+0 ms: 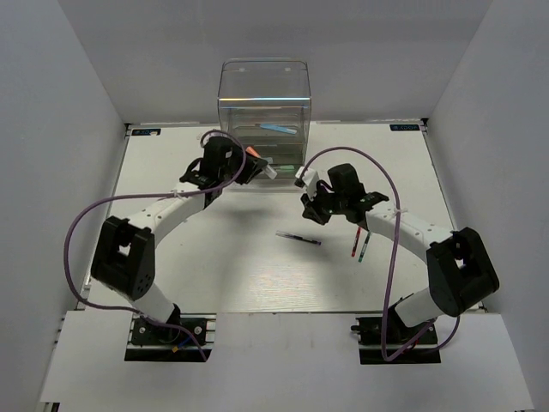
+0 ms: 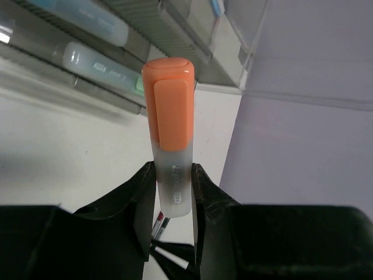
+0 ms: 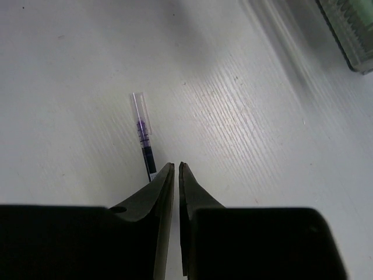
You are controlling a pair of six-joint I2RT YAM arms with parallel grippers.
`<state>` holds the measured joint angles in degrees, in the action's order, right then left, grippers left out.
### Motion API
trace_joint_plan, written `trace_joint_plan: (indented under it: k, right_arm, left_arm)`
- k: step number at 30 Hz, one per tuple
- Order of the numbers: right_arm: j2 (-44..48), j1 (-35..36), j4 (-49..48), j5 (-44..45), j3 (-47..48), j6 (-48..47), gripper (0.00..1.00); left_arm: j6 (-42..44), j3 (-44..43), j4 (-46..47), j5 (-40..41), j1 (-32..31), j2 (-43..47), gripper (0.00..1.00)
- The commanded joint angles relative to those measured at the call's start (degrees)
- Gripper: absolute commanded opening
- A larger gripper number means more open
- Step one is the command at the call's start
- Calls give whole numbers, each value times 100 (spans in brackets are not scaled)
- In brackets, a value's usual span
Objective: Sort the stationery into containers
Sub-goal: Place the stationery in the drawer.
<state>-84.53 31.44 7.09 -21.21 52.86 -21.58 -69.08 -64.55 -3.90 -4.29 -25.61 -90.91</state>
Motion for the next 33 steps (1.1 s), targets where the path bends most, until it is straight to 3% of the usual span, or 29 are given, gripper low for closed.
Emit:
trace_joint_plan:
  k: [1, 7, 14, 20, 24, 30, 33]
  right_arm:
    - [305, -68, -129, -15, -100, 93, 14]
    - [385, -164, -120, -15, -162, 110, 17]
    - [499, -235, -103, -23, -302, 119, 19]
    - [578, -288, -120, -85, -443, 163, 24]
    - [587, -288, -103, -129, -461, 181, 31]
    - [578, -288, -85, -181, -444, 146, 32]
    - [543, -288, -85, -217, -435, 111, 37]
  left_arm:
    - [-114, -512, 145, 42, 29, -338, 0]
    - [-702, -848, -76, 289, 29, -848, 0]
    - [-1757, -734, 452, 543, 29, -1191, 0]
    - [-2066, -918, 645, 596, 29, -1490, 0]
    - [-2267, -1024, 646, 596, 29, -1683, 10]
    - [-2268, -1130, 645, 596, 29, -1737, 53]
    - [-2268, -1130, 697, 596, 82, -1737, 61]
